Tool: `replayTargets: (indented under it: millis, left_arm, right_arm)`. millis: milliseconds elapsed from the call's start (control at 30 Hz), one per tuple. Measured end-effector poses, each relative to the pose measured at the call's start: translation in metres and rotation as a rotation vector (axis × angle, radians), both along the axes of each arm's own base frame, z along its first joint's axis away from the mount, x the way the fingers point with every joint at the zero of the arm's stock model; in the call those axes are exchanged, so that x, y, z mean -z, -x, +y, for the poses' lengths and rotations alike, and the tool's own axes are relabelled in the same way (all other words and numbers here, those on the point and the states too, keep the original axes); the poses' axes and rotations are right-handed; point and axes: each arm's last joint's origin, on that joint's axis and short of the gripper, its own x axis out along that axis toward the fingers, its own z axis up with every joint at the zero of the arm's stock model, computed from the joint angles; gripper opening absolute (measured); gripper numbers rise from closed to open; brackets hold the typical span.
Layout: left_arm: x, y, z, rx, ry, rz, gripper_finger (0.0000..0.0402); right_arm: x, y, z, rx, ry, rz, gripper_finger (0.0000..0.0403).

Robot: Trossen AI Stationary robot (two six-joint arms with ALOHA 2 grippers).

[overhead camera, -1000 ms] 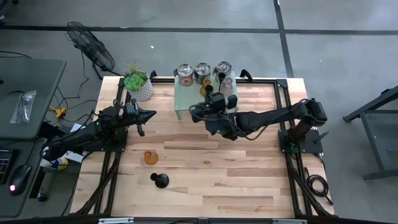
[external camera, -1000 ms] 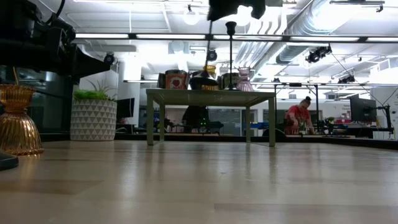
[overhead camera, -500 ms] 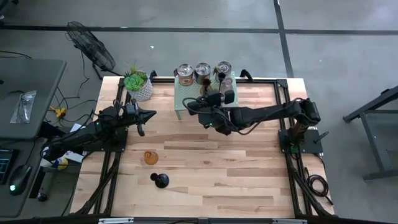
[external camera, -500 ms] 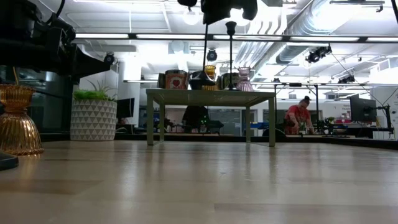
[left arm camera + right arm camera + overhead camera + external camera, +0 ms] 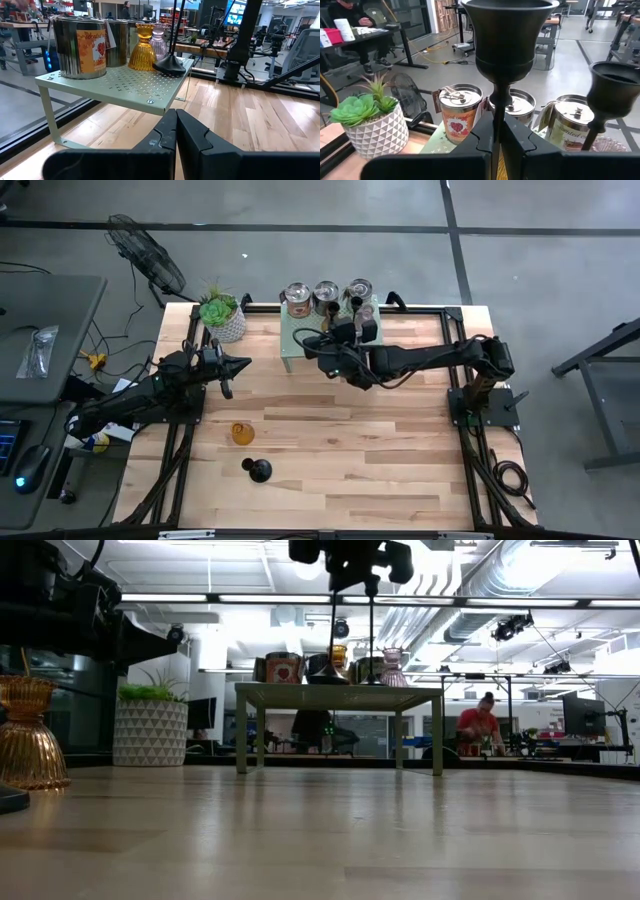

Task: Pick & Place candle stick holders
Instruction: Put the right black candle holder on the shelf

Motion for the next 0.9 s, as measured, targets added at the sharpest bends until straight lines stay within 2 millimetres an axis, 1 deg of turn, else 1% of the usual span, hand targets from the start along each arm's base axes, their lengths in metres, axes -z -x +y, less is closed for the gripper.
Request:
replayTargets:
  millis: [267, 900]
  left_arm:
    - [0.000, 0.000, 0.000, 0.000, 0.000, 0.000, 0.0000]
    - [0.000, 0.000, 0.000, 0.000, 0.000, 0.000, 0.0000]
  right_arm:
    - [0.002, 0.001, -0.003, -0.007, -0.010, 0.020, 0.0005]
    - [0.002, 0.001, -0.011, -0.006, -0.033, 0.008, 0.0008]
